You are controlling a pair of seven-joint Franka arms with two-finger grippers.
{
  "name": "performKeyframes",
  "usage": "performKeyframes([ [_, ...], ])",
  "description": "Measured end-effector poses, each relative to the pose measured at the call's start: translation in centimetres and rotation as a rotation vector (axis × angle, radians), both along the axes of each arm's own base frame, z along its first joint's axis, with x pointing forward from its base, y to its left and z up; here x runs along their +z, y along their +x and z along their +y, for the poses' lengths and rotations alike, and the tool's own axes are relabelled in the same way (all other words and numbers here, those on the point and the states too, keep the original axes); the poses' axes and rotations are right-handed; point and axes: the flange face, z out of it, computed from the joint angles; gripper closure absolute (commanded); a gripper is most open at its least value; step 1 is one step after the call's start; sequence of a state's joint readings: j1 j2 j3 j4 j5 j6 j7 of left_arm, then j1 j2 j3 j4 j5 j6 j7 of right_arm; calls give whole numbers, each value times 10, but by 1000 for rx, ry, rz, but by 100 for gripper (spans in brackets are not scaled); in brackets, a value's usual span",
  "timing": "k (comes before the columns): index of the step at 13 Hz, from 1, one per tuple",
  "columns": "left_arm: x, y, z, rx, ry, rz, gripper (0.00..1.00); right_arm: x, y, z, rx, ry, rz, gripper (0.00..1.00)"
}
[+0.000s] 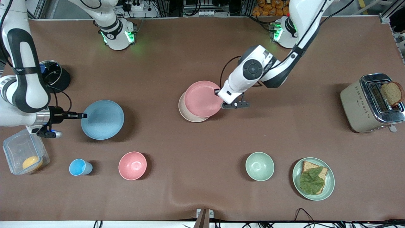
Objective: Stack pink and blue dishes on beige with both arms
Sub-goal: 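Slide the pink plate with the left gripper onto the beige plate, then open the left gripper while the right gripper slides the blue plate inward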
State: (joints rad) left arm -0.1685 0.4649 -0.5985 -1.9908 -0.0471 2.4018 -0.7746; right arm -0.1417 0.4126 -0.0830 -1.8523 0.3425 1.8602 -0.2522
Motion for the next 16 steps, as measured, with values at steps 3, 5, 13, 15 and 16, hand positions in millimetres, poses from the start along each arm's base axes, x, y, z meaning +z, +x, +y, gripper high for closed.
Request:
performKeyframes([
  [3,-26,-10,-13,-4,-18,22,100,11,-1,52,-32,-37,8,100],
  [5,-39,-12,-18,-3,-29,32,100,8,-11,97,-46,-84,-38,100],
  [13,-62,10,-19,-2,-31,32,100,-10,-39,120,-96,-130,-47,100],
  [15,-64,14,-19,-1,-31,29,100,-10,-40,136,-114,-141,-32,100],
  [16,-66,14,-20,-1,-31,31,100,-9,-42,149,-114,-146,-19,100],
])
